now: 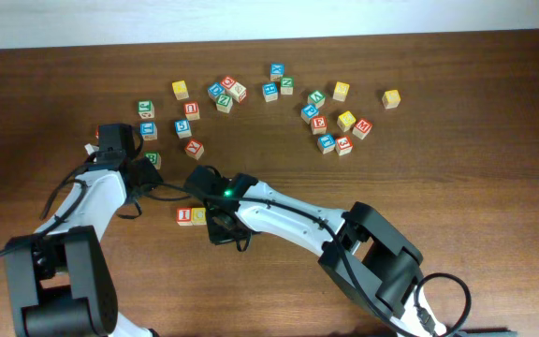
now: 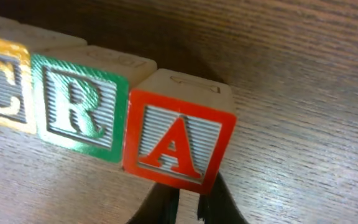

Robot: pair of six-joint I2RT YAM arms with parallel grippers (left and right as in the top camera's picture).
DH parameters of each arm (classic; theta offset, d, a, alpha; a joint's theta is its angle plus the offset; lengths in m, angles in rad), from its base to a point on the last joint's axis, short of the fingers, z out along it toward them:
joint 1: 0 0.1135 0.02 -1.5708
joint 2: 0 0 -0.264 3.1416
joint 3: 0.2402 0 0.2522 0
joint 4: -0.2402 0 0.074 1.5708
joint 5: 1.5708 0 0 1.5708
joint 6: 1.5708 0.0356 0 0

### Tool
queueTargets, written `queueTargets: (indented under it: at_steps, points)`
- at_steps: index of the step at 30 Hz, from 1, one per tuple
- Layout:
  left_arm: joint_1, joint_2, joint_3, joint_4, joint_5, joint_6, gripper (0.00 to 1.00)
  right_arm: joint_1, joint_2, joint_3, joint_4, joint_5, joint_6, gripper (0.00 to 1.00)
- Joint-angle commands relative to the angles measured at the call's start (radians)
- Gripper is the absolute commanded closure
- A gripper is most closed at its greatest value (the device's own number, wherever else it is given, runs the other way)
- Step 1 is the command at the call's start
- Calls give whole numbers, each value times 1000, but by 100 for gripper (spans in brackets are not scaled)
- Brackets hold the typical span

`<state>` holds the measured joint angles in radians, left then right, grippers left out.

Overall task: Spell out ICRA
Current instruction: 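Raise the right gripper and move it back toward the pile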

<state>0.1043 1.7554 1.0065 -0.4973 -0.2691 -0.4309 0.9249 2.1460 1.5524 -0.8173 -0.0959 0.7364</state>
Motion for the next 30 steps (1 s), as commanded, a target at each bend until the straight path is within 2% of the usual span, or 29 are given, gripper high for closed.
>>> queueTargets:
  at_steps: [1, 11, 12, 13, 14, 18, 26, 30]
  points:
    - [2, 8, 10, -1, 0, -2, 1, 0, -4, -10, -43, -25, 5, 96]
    - [2, 8, 10, -1, 0, -2, 1, -113, -61, -10, -118, 31, 1, 96]
    - [2, 8, 10, -1, 0, -2, 1, -129, -61, -10, -123, 31, 0, 94]
    - [2, 8, 10, -1, 0, -2, 1, -153, -61, -10, -126, 35, -7, 84]
    - [2, 8, 10, -1, 0, -2, 1, -173, -61, -10, -125, 56, -7, 79]
    - [2, 8, 10, -1, 0, -2, 1, -232, -60, -10, -113, 164, -7, 73]
    - [2, 8, 10, -1, 0, -2, 1, -285, -56, -10, -95, 244, -6, 69]
    - [2, 8, 10, -1, 0, -2, 1, -285, -56, -10, -112, 263, -7, 72]
